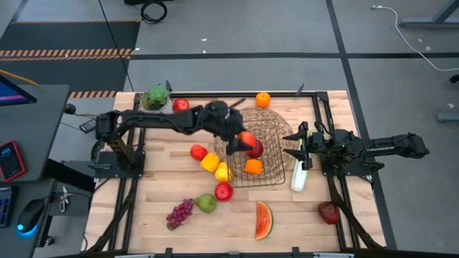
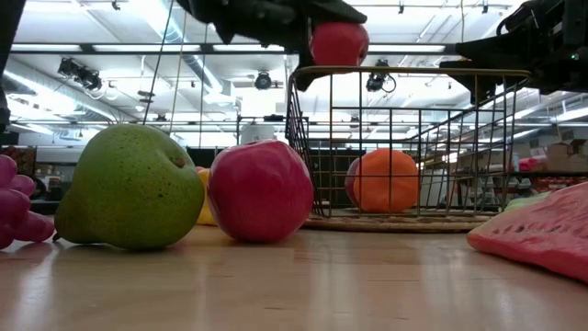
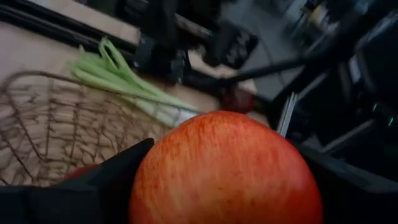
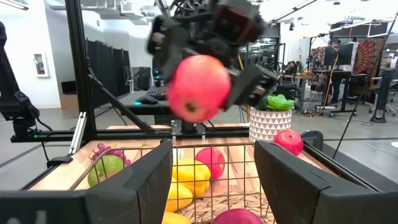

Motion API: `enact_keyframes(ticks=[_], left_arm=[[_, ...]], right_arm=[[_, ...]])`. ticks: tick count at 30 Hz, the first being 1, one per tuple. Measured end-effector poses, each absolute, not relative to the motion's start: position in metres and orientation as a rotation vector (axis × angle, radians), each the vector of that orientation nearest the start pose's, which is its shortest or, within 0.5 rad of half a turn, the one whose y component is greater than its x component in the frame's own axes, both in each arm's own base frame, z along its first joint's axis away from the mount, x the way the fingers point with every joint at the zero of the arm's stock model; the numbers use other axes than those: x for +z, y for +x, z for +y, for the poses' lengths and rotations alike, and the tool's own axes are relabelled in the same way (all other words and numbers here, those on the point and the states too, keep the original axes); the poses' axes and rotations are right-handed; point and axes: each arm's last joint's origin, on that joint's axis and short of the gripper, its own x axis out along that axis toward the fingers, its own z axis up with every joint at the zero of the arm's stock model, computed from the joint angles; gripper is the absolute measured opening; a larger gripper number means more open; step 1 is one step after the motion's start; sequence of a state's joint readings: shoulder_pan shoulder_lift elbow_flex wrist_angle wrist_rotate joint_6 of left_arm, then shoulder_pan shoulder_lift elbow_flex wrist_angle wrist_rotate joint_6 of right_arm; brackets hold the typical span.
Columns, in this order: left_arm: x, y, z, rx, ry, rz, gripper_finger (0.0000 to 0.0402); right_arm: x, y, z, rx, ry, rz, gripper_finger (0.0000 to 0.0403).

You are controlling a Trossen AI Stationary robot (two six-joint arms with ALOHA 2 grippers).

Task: Build produce basket
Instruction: Put the red apple into the wire basket

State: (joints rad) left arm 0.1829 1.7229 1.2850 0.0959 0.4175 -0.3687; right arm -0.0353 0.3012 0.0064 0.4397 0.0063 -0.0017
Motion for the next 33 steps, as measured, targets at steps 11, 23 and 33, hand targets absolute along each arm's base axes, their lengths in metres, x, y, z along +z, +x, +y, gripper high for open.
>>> enact_keyframes(ticks=[11,23,33], left_arm=[[0.278,0.386,0.083,-0.137,-0.639,0.339,0.0339],[0.278,0.387,0.080,-0.115,-0.719,0.351,0.0339],[0.278,0.392,0.061,0.024,-0.639,0.308,0.0339]], right_arm=[[0.182,0.115,-0.004,-0.041,-0.004,-0.145,0.0231],[0.182,0.115,-0.004,-0.042,-0.004,-0.145,0.0231],[0.182,0.115,-0.004,-0.041,-0.004,-0.145,0.0231]])
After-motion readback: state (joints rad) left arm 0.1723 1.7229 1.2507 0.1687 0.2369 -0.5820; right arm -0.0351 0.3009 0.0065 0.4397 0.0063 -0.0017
